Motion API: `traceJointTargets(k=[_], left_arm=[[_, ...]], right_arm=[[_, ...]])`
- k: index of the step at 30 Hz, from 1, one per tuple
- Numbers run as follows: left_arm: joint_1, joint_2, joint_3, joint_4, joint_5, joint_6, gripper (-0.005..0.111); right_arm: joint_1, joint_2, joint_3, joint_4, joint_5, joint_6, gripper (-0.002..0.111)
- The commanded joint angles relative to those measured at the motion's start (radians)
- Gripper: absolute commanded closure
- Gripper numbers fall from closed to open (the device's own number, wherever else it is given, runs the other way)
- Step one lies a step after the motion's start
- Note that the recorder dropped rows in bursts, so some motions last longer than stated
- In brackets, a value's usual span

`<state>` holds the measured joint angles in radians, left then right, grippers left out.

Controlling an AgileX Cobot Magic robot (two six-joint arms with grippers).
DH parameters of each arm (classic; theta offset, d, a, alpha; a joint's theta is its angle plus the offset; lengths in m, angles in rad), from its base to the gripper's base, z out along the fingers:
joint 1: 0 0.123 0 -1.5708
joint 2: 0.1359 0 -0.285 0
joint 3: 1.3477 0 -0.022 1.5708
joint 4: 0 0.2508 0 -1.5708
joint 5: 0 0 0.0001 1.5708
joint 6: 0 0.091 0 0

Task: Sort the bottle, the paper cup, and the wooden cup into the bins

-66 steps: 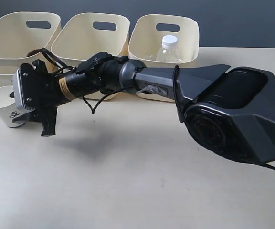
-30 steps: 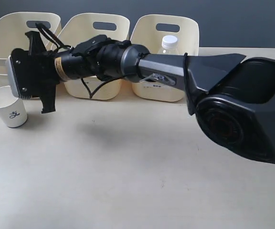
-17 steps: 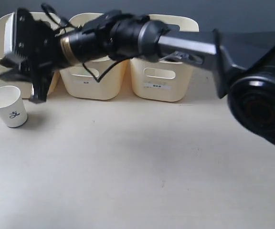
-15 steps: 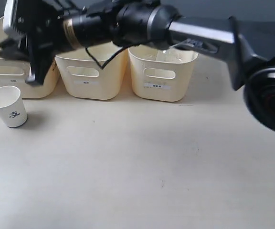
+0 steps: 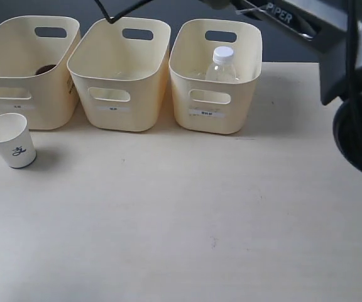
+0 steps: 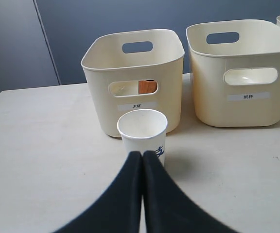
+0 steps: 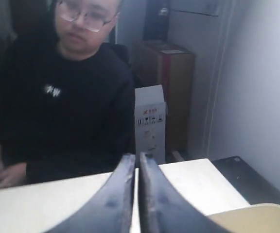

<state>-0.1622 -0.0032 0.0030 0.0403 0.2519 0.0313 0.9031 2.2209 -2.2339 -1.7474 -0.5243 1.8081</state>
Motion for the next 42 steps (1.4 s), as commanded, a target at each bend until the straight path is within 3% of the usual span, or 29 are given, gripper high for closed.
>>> traceJointTargets(k=[1,4,7,10,15,30,33,37,38,42], left_arm=[[-0.001,0.003,-0.003,0.001,-0.013,-0.003,0.107],[-0.001,0.003,-0.003,0.001,-0.013,-0.003,0.107],[-0.001,0.003,-0.003,0.001,-0.013,-0.003,0.107],[-0.001,0.003,-0.003,0.001,-0.013,-0.003,0.107],[-0.001,0.003,-0.003,0.001,-0.013,-0.003,0.107],[-0.001,0.003,-0.003,0.001,-0.013,-0.003,0.107],[-0.001,0.003,-0.003,0.001,-0.013,-0.003,0.107],[-0.001,0.003,-0.003,0.001,-0.013,-0.003,0.107],[-0.001,0.003,-0.003,0.001,-0.013,-0.003,0.107],[-0.001,0.003,-0.003,0.001,-0.013,-0.003,0.107]], right_arm=[[0.005,0.084,-0.126,0.003,0.106,0.286,0.105],[0.053,0.168,-0.241,0.003,0.118,0.309,0.106],[0.12,0.265,-0.296,0.003,0.138,0.12,0.107],[0.134,0.317,-0.294,0.003,-0.158,-0.027,0.107],[0.134,0.341,-0.221,0.003,-0.348,-0.137,0.107],[0.132,0.163,0.22,0.003,-0.144,-0.538,0.109],[0.132,0.148,0.289,0.003,-0.077,-0.641,0.096],[0.146,0.148,0.371,0.003,0.101,-0.835,0.05],[0.156,0.146,0.386,0.003,0.155,-0.869,0.045],[0.166,0.146,0.416,0.003,0.242,-0.945,0.056]])
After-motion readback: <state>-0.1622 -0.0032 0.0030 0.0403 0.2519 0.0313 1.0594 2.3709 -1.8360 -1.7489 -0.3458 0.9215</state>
